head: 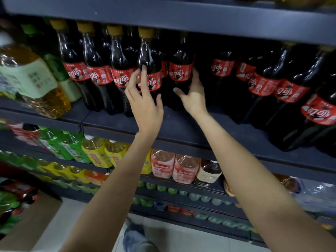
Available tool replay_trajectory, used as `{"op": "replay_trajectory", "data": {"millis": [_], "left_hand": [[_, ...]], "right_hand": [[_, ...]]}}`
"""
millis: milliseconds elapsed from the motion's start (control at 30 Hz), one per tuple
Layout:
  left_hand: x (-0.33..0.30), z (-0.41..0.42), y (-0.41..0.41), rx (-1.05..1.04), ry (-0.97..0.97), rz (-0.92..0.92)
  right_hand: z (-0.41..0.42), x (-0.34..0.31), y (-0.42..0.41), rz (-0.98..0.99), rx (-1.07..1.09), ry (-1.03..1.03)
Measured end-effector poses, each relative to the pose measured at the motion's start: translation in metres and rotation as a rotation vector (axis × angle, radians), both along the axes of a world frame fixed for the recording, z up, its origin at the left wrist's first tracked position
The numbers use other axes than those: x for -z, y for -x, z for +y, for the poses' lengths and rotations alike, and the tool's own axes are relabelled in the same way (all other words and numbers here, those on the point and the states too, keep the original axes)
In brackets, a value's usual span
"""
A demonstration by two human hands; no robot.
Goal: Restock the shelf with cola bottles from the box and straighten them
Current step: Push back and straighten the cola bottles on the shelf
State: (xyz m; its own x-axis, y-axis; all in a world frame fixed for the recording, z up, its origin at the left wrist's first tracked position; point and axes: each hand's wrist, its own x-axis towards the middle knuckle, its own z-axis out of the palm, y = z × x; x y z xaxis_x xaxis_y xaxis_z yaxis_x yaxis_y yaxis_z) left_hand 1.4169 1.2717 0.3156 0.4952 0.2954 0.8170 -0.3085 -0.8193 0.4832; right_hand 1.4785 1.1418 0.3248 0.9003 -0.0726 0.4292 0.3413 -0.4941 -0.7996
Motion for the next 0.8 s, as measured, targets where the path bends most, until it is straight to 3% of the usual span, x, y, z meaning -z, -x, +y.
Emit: {"op": "replay_trajectory", "data": {"millis": [167,300,433,533,667,800], "left_hand": [[0.002,0.006,0.002,0.024,-0.018,-0.007],[0.005,-0.002,0.013,0.108,-0.045,-0.113],[0.01,-0.004,0.017,0.137,-0.031,-0.13],[0.011,0.002,0.018,0.105,0.091,0.008],[0.015,0.009,0.014,0.08,0.051,0.1],[0.025,0.017,0.008,0.091,0.056,0.175]], "right_hand": [[0.002,0.002,0.0,0.014,-0.019,0.053],[-0.02,0.0,0.018,0.011,-0.019,0.015],[-0.051,0.01,0.035,-0.194,0.392,0.026],[-0.053,0.01,0.021,-0.069,0.526,0.046],[-0.033,0.002,-0.007,0.153,0.599,0.054],[-0.033,-0.003,-0.014,0.164,0.672,0.014]]}}
